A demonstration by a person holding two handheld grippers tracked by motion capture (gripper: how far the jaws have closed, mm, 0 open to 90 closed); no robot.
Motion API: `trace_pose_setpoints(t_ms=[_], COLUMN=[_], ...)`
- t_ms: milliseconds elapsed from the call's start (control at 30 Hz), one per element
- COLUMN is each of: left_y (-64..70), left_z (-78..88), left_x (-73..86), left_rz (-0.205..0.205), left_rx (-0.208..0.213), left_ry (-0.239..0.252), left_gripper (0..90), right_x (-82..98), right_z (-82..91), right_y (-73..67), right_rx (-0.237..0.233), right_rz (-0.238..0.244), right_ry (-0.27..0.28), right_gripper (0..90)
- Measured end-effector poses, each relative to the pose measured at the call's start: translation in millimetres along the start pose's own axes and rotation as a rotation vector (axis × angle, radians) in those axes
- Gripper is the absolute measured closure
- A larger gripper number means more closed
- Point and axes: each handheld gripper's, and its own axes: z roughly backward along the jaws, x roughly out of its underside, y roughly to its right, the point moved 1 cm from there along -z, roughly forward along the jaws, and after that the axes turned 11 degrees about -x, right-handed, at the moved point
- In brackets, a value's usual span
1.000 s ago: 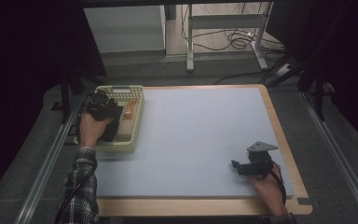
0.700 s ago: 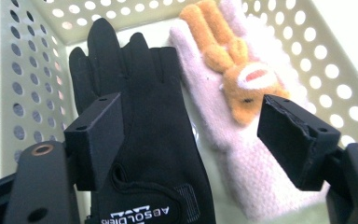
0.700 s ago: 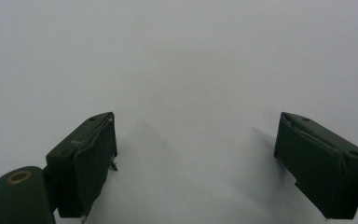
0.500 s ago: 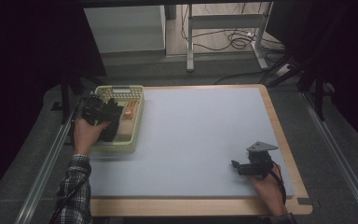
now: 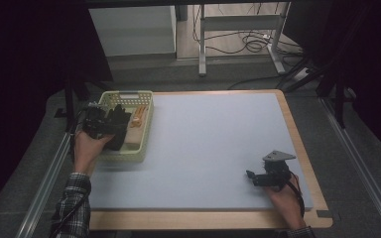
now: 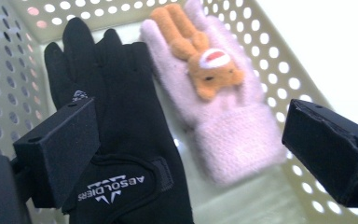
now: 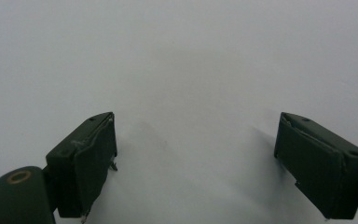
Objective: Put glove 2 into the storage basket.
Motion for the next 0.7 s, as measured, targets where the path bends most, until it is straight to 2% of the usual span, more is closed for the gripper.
trace_pose_setpoints(t_ms=[333,500,700], left_y=[15.5,25.8,39.3], left_z=[13.5,20.9,29.8], left_x=[5.5,6.6,9.6], left_rz=[-0.036,-0.072,-0.099], left_rx=[0.067,0.073,0.087], left_ry=[0.028,0.044,0.088], left_gripper=[2.9,2.3,1.7], right_x=[-0.1,-0.1,-0.1], right_z=[0.2,0.2,0.2], right_y=[-0.3,-0.4,-0.4], right_rx=[0.001,0.001,0.001], right_rz=[0.000,0.001,0.001], right_ry=[-0.002,-0.002,-0.002], right_gripper=[12.6,12.6,12.6])
